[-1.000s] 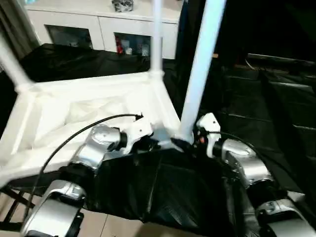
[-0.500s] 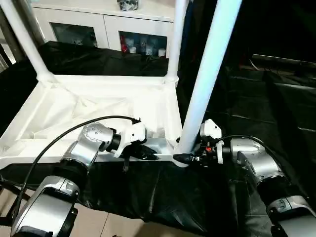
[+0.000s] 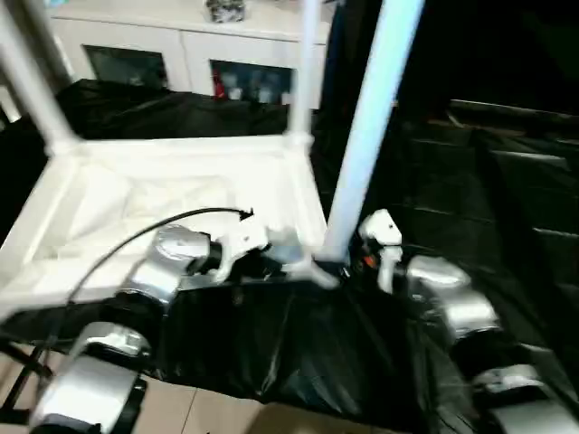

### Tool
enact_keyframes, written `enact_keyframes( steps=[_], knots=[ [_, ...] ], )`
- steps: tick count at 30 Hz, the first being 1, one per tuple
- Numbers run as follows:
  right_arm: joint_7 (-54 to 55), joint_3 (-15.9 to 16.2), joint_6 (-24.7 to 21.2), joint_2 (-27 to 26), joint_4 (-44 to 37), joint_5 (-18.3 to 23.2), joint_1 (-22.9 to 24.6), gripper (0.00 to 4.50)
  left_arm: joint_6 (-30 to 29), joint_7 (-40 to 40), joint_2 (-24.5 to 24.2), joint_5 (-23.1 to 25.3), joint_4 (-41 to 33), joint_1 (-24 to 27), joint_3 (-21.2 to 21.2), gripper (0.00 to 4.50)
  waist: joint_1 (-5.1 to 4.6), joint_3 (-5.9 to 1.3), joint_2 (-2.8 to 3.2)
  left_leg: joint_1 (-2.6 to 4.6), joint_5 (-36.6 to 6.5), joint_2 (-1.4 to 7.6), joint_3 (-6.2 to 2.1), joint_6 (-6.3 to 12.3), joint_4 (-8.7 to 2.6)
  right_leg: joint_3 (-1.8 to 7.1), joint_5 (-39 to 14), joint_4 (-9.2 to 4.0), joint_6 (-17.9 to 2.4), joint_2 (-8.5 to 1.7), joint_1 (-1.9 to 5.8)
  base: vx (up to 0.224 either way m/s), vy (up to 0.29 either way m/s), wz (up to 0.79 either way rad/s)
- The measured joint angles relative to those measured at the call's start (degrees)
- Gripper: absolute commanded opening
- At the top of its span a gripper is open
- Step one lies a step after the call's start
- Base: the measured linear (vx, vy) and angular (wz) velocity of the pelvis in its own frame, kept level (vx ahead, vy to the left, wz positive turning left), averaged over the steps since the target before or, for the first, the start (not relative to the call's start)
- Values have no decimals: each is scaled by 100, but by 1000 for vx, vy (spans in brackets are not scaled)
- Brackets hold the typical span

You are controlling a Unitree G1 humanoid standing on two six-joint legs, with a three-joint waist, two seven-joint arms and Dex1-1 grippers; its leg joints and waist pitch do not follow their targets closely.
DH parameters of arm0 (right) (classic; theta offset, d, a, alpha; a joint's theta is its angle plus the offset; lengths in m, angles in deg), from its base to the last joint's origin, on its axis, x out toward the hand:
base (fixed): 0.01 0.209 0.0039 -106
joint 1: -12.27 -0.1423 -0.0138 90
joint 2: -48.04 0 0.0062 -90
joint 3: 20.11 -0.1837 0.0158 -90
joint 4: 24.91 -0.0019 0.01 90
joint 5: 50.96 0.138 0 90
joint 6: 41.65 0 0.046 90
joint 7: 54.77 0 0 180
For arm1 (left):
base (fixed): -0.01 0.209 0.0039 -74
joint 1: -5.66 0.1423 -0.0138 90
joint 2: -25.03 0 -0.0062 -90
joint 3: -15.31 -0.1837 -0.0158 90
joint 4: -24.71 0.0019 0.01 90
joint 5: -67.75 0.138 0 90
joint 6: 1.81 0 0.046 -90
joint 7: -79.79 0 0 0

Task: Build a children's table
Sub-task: Rotate leg to tighten

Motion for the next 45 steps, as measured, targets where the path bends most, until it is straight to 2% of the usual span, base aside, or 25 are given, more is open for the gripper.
enact_keyframes(
  steps=[4,7,12,13,14,15,17,21,26,30,31,37,45],
  knots=[
    [1387,-266,-29,-469,8,-152,4,261,-458,788,439,147,-131,-4,28,0,-10,-16,20,0,-4,-10,0,5,-5,9,3,-2,-5,-4,5,0,0,0],
    [2098,-324,-34,-691,43,-216,-30,261,-596,1119,622,210,-162,3,28,0,-11,-34,50,1,-6,-13,0,7,-18,10,-1,-4,1,-5,4,0,0,0],
    [2431,-341,131,-823,170,-311,-78,261,-626,1269,658,244,-240,64,29,0,-14,-51,76,-1,-6,-13,-1,7,-19,9,-4,-5,6,-4,2,0,0,0],
    [2392,-361,162,-821,179,-300,-78,296,-640,1265,654,247,-267,72,29,0,-15,-50,75,-3,-6,-13,-1,8,-19,9,-4,-7,7,-4,0,0,0,0],
    [2282,-382,158,-795,177,-275,-78,296,-640,1245,645,247,-278,72,29,0,-15,-50,75,-6,-7,-13,-1,10,-19,10,-4,-8,7,-4,-1,0,0,0],
    [2104,-381,149,-725,172,-237,-77,319,-620,1196,626,246,-289,73,28,0,-14,-48,73,-8,-9,-13,-1,12,-19,10,-5,-9,9,-4,-1,0,0,0],
    [1711,-344,135,-556,149,-197,-77,336,-526,1059,561,225,-308,87,19,0,-12,-47,71,-13,-13,-13,-1,19,-22,8,-9,-9,15,-4,-5,0,0,0],
    [1098,-171,133,-307,108,-198,-76,341,-330,807,412,94,-314,130,21,0,-10,-46,74,-19,-4,-6,-2,31,-39,-3,-14,-6,13,2,-19,0,0,0],
    [-587,199,191,310,35,-106,-76,341,107,-226,-98,-116,-314,194,-59,0,-8,-39,70,-25,-2,-4,-3,34,-35,-5,-14,-4,13,2,-21,0,0,0],
    [-1497,318,193,568,-52,40,-76,341,320,-757,-253,-170,-302,204,-76,0,34,-23,44,-35,-2,-3,-2,36,-24,-5,-13,-4,11,1,-22,0,0,0],
    [-1648,333,192,584,-54,69,-76,314,348,-820,-267,-173,-294,201,-77,0,46,-21,41,-37,-1,-2,-2,37,-22,-5,-13,-3,11,1,-23,0,0,0],
    [-2640,533,24,858,-183,207,-76,267,537,-1386,-431,-317,-148,123,-161,0,133,-9,23,-43,5,3,-1,48,-19,-11,-13,1,11,1,-28,0,0,0],
    [-2963,604,43,884,-186,225,-77,259,721,-1670,-480,-356,94,25,-178,0,159,-7,19,-44,6,4,-1,48,-10,-10,-12,6,10,1,-28,0,0,0]
  ],
)
